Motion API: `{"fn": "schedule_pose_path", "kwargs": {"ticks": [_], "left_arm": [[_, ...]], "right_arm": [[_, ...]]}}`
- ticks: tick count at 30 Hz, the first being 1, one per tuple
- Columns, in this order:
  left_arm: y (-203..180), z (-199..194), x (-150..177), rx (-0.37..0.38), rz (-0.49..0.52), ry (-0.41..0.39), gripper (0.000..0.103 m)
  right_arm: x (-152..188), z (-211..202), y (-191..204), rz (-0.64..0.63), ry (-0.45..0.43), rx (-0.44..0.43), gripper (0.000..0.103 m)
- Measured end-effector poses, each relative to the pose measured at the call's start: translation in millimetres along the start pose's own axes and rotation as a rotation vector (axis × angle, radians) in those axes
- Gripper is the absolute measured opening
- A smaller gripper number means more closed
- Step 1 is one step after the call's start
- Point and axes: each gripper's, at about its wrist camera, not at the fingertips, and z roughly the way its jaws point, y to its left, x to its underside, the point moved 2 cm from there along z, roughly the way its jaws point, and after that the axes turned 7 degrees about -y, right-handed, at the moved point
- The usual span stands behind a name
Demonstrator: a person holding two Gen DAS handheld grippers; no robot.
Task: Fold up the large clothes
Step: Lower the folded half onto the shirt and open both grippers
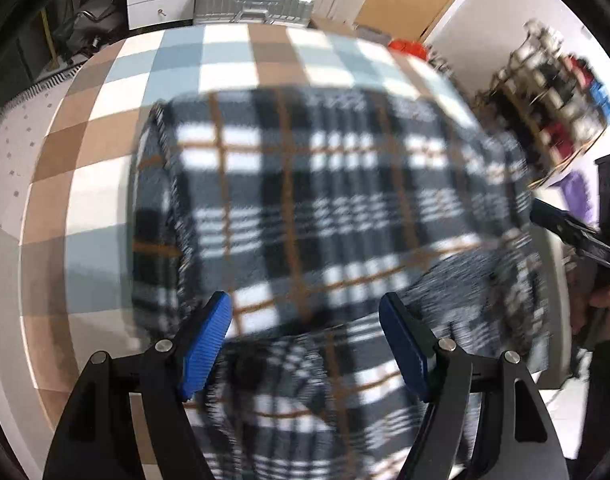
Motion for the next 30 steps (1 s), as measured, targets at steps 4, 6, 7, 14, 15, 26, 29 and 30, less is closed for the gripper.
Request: {"fn": "schedule_pose_path", "kwargs": {"ticks": [4,6,7,14,15,26,29,30], "left_arm": [[-29.5,-4.7,-15.6,0.111,0.019,-0.061,0.072],[-41.9,6.4,-26.5,0.089,0.051,-0.059,0.072],[-42.4,15.8,-27.4,0.07,0.055,-0.038,0.072],[-2.2,40.0,-15.0,0.077,-0.041,0.021,0.072],[1.5,35.7,-11.8,0.083,-0.046,0.036,0.072],[-5.5,-57.6,33.5,0.123,-0.07,-0.111,0.072],[-12.8,-75.6,52.0,0.128,-0.078,-0.108,0.072],[-13.2,-84.0,62.5,0.105,-0.07,-0.113,0.072]], "right_arm": [[-34.4,-6.4,-12.9,0.064,-0.075,0.075,0.103],[-43.8,7.9,-11.7,0.04,-0.045,0.134,0.103],[-47.2,16.5,-10.3,0.013,-0.034,0.166,0.103],[-24.8,80.0,-66.8,0.1,0.149,0.12,0.103],[-24.2,76.9,-74.2,0.122,0.144,0.095,0.102],[23.5,-74.6,-21.6,0.059,-0.218,-0.109,0.102],[64.5,-107.6,6.7,-0.024,-0.295,-0.109,0.103],[76.8,-115.4,13.8,-0.03,-0.319,-0.115,0.103]]}}
